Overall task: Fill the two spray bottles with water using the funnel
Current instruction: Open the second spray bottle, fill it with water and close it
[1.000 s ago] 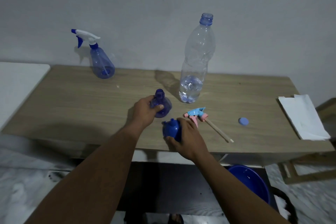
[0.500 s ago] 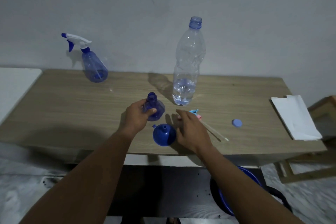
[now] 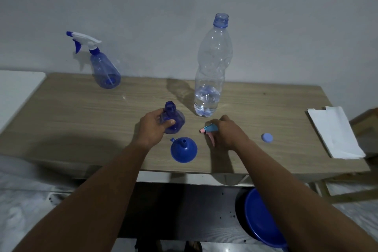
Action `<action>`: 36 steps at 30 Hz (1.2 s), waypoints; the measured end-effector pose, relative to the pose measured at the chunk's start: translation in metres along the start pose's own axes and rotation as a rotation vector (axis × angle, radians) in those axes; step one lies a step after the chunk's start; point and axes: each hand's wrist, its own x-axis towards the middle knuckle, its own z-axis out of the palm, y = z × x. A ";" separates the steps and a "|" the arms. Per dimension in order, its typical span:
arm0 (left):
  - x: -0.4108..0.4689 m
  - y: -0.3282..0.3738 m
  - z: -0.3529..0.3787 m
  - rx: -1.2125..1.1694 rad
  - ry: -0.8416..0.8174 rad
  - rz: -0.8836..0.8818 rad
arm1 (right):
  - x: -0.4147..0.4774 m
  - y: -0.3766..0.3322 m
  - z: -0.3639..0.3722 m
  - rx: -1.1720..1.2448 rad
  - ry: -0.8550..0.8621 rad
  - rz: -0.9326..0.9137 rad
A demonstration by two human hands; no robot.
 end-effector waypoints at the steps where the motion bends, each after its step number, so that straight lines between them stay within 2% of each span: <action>1: 0.000 0.001 0.000 0.003 -0.002 -0.003 | 0.000 0.001 -0.002 0.023 0.008 0.019; 4: -0.002 0.003 -0.001 0.000 -0.001 -0.011 | -0.007 0.002 -0.013 0.118 0.048 0.026; 8: -0.005 0.006 0.000 0.024 0.007 -0.023 | -0.026 -0.011 -0.044 0.235 0.166 -0.084; 19: -0.013 0.019 -0.002 0.096 0.038 -0.035 | -0.038 -0.127 -0.142 0.649 0.574 -0.444; 26: -0.016 0.027 -0.004 0.116 0.027 -0.087 | -0.018 -0.159 -0.143 0.701 0.602 -0.532; 36: -0.025 0.038 -0.003 0.059 0.028 -0.017 | 0.011 -0.147 -0.090 0.679 0.528 -0.488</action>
